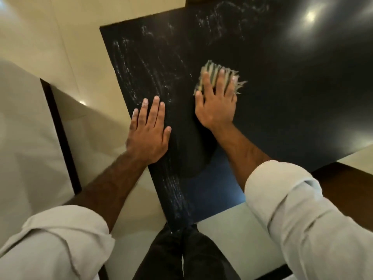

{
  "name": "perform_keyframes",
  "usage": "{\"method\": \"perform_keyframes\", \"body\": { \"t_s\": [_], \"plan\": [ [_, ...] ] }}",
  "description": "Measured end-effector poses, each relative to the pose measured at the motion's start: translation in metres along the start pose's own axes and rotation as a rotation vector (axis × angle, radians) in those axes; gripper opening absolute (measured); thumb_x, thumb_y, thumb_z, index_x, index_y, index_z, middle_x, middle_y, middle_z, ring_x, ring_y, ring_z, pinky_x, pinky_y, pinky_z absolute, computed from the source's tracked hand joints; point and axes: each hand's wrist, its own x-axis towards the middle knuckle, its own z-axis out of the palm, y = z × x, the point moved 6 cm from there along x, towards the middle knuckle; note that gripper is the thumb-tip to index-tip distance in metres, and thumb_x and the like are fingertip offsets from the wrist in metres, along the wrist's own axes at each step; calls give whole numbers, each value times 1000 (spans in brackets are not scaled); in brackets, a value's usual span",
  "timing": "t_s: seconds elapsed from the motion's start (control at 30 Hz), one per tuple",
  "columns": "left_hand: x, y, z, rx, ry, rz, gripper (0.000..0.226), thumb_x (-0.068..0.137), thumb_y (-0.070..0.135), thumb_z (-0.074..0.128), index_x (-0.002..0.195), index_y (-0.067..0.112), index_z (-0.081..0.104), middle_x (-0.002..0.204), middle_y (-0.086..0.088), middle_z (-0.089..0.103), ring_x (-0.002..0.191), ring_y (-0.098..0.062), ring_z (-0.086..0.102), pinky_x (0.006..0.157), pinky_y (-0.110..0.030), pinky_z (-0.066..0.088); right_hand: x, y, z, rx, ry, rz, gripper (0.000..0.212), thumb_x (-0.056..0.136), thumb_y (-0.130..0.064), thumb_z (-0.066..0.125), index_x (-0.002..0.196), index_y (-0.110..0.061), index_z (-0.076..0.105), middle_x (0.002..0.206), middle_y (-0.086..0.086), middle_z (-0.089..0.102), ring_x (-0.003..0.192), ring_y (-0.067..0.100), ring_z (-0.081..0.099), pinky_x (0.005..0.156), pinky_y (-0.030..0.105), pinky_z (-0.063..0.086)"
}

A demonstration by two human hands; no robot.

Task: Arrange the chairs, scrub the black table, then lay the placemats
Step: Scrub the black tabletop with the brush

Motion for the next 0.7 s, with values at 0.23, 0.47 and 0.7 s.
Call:
{"method": "perform_keyframes", "body": {
  "t_s": [0.23, 0.47, 0.7],
  "plan": [
    [-4, 3, -9, -26, -37, 8, 81, 109, 55, 13, 176, 14, -4, 185, -6, -14, 171, -32, -10, 138, -54, -2, -162, 22, -6, 39, -236, -341, 75, 111, -61, 35, 176, -44, 2, 186, 2, -7, 171, 40, -7, 130, 66, 27],
    [-3, 5, -7, -7, -29, 19, 79, 113, 54, 19, 176, 13, -4, 185, -9, -10, 171, -36, -7, 137, -56, 0, -81, 82, -12, 1, -90, -35, 72, 109, -63, 32, 176, -38, 20, 184, 15, 15, 167, 52, 12, 124, 72, 33],
    [-18, 9, -13, 78, 34, 9, 81, 110, 56, 12, 176, 10, 0, 185, -13, -6, 171, -38, -4, 137, -59, 2, -197, 13, 1, 37, -174, -346, 73, 112, -61, 32, 177, -40, 6, 186, 8, -3, 170, 45, -3, 130, 64, 21]
  ]
}}
